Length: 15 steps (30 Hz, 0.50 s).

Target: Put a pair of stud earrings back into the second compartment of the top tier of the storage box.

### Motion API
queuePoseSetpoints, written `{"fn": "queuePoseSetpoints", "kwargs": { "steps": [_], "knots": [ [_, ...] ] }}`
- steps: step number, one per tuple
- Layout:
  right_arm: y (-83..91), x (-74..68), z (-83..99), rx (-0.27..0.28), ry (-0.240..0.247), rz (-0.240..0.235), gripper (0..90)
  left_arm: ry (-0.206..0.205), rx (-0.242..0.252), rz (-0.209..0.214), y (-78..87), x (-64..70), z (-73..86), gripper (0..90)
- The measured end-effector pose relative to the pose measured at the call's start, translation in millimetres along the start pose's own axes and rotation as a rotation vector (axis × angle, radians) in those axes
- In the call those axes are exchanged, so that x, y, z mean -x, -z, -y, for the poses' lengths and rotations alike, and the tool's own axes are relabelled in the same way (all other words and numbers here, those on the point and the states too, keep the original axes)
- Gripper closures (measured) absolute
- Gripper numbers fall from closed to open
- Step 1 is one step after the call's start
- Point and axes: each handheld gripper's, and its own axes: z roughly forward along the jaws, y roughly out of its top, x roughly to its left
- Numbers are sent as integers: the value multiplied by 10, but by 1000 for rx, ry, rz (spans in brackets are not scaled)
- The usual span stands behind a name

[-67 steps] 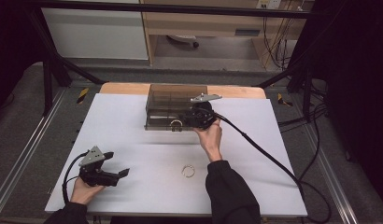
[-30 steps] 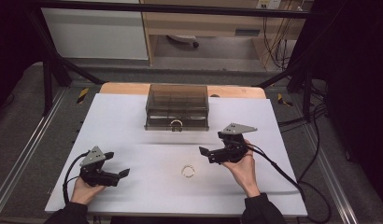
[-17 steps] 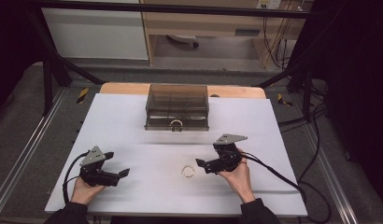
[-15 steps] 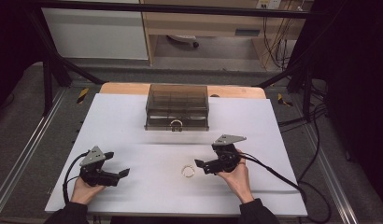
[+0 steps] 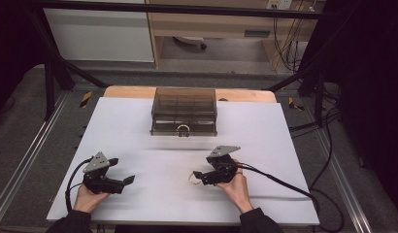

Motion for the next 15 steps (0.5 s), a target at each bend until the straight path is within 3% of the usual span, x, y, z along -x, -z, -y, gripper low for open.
{"fn": "queuePoseSetpoints", "kwargs": {
  "steps": [7,15],
  "knots": [
    [-65,-1,40,-18,16,-4,480,-2,0,-1,2,1,-2,30],
    [-99,-17,76,-41,33,-20,659,-3,3,-1,7,3,-3,30]
  ]
}}
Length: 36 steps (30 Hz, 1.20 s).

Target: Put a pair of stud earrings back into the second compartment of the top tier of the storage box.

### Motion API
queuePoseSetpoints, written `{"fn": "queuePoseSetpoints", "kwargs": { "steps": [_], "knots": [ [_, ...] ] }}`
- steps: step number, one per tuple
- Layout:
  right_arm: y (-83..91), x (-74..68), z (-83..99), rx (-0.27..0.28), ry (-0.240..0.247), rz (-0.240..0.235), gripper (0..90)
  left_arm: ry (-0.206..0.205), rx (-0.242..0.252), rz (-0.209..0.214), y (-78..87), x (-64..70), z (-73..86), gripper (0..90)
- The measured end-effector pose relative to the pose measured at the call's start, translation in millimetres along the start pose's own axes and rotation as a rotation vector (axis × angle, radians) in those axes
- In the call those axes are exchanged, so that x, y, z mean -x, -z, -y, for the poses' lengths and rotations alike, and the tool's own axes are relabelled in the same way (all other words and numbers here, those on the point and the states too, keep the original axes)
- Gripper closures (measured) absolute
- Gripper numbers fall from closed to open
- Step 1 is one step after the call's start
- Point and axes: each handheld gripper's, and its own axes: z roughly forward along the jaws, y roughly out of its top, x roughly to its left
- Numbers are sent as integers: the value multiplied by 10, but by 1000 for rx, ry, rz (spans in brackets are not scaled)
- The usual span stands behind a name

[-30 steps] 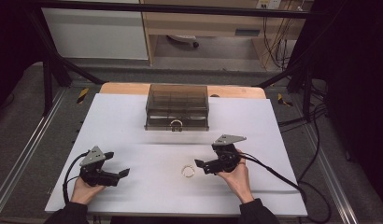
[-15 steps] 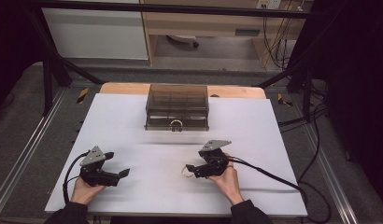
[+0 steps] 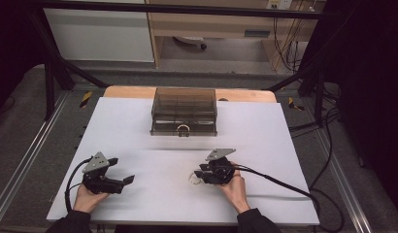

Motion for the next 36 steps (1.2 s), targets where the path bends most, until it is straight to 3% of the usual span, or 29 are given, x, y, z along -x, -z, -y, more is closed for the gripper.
{"fn": "queuePoseSetpoints", "kwargs": {
  "steps": [6,18,36],
  "knots": [
    [-10,-3,10,-9,5,0,757,1,-1,0,0,-1,1,30],
    [-20,-17,24,-25,16,13,853,0,-3,2,-6,3,1,31],
    [7,-21,10,-25,-18,9,870,0,-3,1,-4,3,1,31]
  ]
}}
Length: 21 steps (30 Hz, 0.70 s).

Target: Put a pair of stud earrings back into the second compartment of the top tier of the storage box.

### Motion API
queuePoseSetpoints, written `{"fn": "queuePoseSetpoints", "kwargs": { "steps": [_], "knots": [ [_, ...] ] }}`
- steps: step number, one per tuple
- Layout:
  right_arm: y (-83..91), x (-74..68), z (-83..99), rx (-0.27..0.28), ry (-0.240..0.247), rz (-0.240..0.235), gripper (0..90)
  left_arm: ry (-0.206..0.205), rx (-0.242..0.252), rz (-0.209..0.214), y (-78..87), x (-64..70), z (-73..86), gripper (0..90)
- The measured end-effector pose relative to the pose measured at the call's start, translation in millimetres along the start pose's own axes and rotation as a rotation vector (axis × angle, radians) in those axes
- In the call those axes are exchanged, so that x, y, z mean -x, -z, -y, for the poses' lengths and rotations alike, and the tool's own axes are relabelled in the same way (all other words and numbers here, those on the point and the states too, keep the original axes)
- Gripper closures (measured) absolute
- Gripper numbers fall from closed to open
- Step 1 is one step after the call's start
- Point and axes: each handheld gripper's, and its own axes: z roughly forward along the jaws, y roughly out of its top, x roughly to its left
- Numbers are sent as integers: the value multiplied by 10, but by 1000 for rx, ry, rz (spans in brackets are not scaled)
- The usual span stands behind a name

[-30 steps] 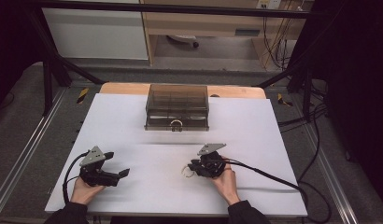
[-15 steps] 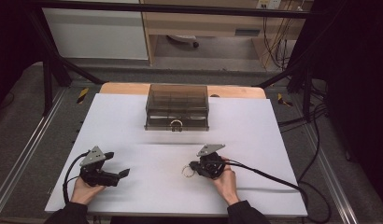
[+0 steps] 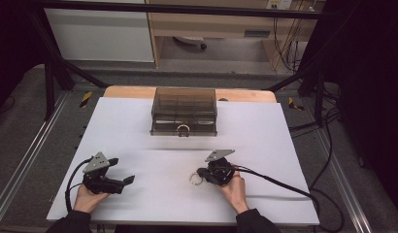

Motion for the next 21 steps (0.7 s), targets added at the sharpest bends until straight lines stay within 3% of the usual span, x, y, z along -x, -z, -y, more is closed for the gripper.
{"fn": "queuePoseSetpoints", "kwargs": {
  "steps": [21],
  "knots": [
    [220,19,-91,46,-9,14,870,-1,-2,-1,-4,1,2,31]
  ]
}}
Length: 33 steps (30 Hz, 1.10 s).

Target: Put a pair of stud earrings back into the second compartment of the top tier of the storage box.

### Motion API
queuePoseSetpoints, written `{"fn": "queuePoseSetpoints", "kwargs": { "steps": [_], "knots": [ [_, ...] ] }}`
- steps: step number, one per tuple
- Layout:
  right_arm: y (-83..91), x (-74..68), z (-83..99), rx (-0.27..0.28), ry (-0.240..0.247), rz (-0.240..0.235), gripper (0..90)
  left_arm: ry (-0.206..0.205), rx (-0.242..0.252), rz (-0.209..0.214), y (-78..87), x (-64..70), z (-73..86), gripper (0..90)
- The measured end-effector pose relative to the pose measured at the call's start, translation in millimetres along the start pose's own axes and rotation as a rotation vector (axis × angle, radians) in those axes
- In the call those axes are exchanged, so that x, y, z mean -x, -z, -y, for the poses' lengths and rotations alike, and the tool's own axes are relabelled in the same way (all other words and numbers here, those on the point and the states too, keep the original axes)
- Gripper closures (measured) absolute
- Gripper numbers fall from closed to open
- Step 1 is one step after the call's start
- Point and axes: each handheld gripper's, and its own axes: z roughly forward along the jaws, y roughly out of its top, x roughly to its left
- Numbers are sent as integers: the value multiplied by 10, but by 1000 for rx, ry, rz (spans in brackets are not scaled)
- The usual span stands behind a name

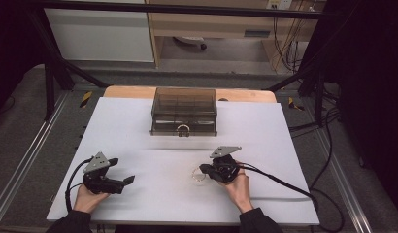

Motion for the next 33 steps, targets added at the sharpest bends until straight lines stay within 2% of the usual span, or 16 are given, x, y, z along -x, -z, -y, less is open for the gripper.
{"fn": "queuePoseSetpoints", "kwargs": {
  "steps": [26,33],
  "knots": [
    [279,106,-189,88,-36,24,870,-1,-6,-2,-12,-2,3,31],
    [311,112,-339,109,-35,36,870,-1,-6,-2,-11,-4,3,32]
  ]
}}
